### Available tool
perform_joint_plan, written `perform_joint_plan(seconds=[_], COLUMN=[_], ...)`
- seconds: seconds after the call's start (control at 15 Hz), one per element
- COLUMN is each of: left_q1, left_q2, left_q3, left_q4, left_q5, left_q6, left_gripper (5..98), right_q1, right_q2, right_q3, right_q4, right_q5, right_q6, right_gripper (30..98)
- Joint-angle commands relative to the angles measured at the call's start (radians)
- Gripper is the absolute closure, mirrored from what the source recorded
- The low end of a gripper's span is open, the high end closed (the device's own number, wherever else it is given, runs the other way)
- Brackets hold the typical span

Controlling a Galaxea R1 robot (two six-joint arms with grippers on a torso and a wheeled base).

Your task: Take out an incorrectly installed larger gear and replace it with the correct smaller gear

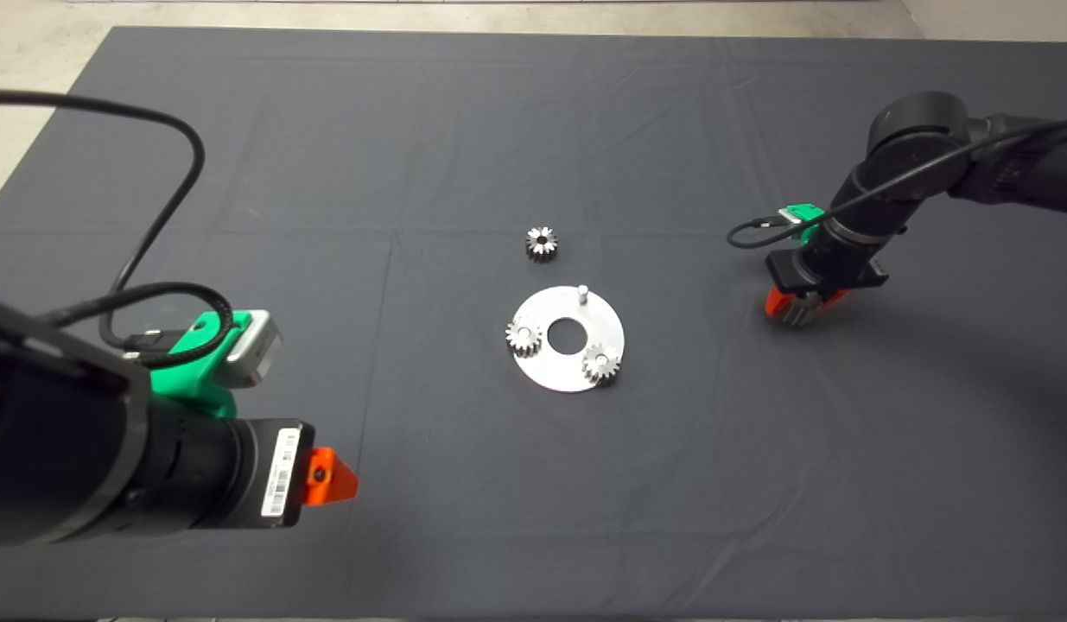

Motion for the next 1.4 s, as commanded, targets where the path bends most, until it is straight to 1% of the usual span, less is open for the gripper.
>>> perform_joint_plan(seconds=[0.0, 0.2, 0.33, 0.4, 0.47, 0.53, 0.6, 0.73, 0.8, 0.87, 0.93, 1.0, 1.07, 1.13, 1.2, 1.27, 1.33], left_q1=[-0.011, -0.011, -0.011, -0.011, -0.011, -0.011, -0.011, -0.008, -0.007, -0.007, -0.006, -0.005, -0.004, -0.002, 0.007, 0.016, 0.018], left_q2=[-0.003, -0.002, -0.002, -0.002, -0.002, -0.002, -0.002, -0.002, -0.002, -0.002, -0.002, -0.002, -0.002, -0.002, -0.002, -0.002, -0.002], left_q3=[0.001, 0.001, 0.001, 0.001, 0.002, 0.003, 0.003, 0.001, 0.001, 0.001, 0.001, 0.001, 0.0, -0.002, -0.004, -0.004, -0.002], left_q4=[0.008, 0.008, 0.008, 0.008, 0.008, 0.009, 0.008, 0.008, 0.008, 0.008, 0.008, 0.008, 0.01, 0.012, 0.019, 0.022, 0.022], left_q5=[0.063, 0.063, 0.063, 0.063, 0.063, 0.063, 0.063, 0.063, 0.063, 0.063, 0.063, 0.063, 0.062, 0.062, 0.062, 0.062, 0.062], left_q6=[-0.001, -0.001, -0.001, -0.001, -0.001, -0.001, -0.001, -0.001, -0.001, -0.001, -0.001, -0.001, -0.002, -0.002, -0.002, -0.002, -0.002], left_gripper=[14.4, 14.4, 14.4, 14.4, 14.4, 14.4, 14.4, 14.4, 14.4, 14.4, 14.4, 14.4, 14.4, 14.4, 14.4, 14.4, 14.4], right_q1=[0.032, 0.035, 0.038, 0.04, 0.041, 0.044, 0.056, 0.12, 0.174, 0.233, 0.311, 0.38, 0.431, 0.457, 0.462, 0.462, 0.462], right_q2=[0.007, 0.008, 0.008, 0.008, 0.008, 0.015, 0.041, 0.094, 0.112, 0.13, 0.15, 0.166, 0.2, 0.236, 0.28, 0.327, 0.356], right_q3=[0.025, 0.028, 0.038, 0.058, 0.069, 0.072, 0.066, 0.056, 0.043, 0.039, 0.03, 0.009, -0.02, -0.063, -0.126, -0.196, -0.241], right_q4=[-0.036, -0.034, -0.033, -0.031, -0.031, -0.029, -0.029, -0.028, -0.026, -0.014, 0.039, 0.1, 0.138, 0.157, 0.193, 0.262, 0.308], right_q5=[-0.075, -0.074, -0.074, -0.074, -0.073, -0.075, -0.075, -0.075, -0.077, -0.077, -0.076, -0.075, -0.075, -0.075, -0.075, -0.072, -0.065], right_q6=[0.005, 0.007, 0.009, 0.009, 0.01, 0.01, 0.01, 0.012, 0.022, 0.024, 0.028, 0.036, 0.036, 0.032, 0.027, 0.021, 0.007], right_gripper=[78.1, 77.0, 74.6, 73.0, 69.5, 69.0, 65.6, 64.2, 60.0, 59.1, 56.0, 54.6, 53.8, 51.2, 49.8, 49.4, 45.7])
